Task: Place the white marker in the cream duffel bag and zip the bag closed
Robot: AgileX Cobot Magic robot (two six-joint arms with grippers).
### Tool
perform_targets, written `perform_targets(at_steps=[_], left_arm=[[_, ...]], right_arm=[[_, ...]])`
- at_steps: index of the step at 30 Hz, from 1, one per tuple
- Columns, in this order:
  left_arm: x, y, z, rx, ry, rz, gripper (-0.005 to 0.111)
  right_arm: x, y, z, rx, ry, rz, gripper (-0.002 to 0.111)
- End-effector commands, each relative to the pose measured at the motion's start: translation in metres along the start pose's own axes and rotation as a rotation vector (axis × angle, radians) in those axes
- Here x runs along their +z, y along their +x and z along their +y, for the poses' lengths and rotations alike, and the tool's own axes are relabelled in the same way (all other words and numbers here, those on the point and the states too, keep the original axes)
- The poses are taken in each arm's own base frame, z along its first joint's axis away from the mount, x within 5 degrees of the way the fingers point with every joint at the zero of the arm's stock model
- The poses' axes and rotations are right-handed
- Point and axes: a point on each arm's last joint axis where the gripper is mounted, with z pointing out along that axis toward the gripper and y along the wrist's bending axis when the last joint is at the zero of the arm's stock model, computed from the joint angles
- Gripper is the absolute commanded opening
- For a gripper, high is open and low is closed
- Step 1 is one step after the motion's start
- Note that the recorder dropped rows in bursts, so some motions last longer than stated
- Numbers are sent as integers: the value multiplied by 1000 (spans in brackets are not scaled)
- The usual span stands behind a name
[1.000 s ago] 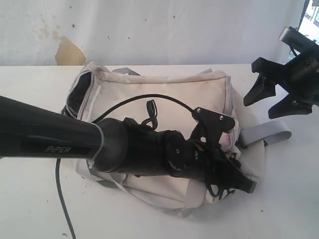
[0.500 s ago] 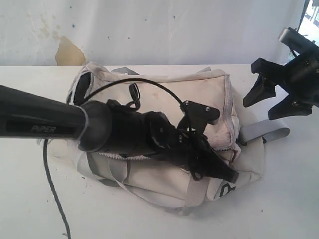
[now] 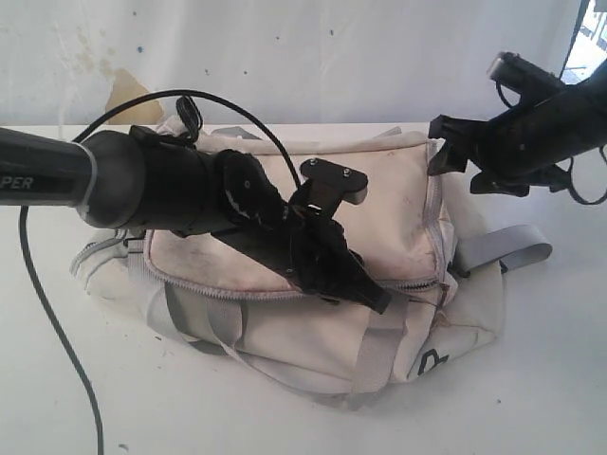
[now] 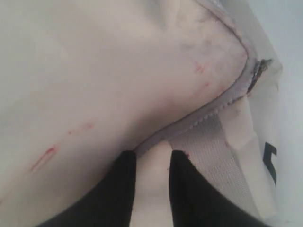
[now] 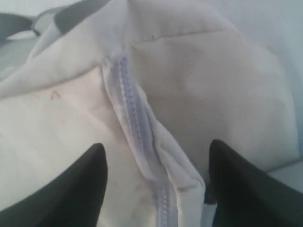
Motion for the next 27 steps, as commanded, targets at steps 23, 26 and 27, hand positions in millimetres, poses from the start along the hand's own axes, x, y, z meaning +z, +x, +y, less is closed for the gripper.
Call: perform_targets(at_steps=[23,26,27], left_arm=[[-41,-21,-35,-85,145,-86,27],[-41,-26,-33,-109,113,-146,28],[-42,-28,-33,-134,116,-163,30]], right_arm=[[-1,-9,56,457,-626,68,0],[-7,-6,60,443,-646,113,0],[-9,-5,60,445,-649,130,0]])
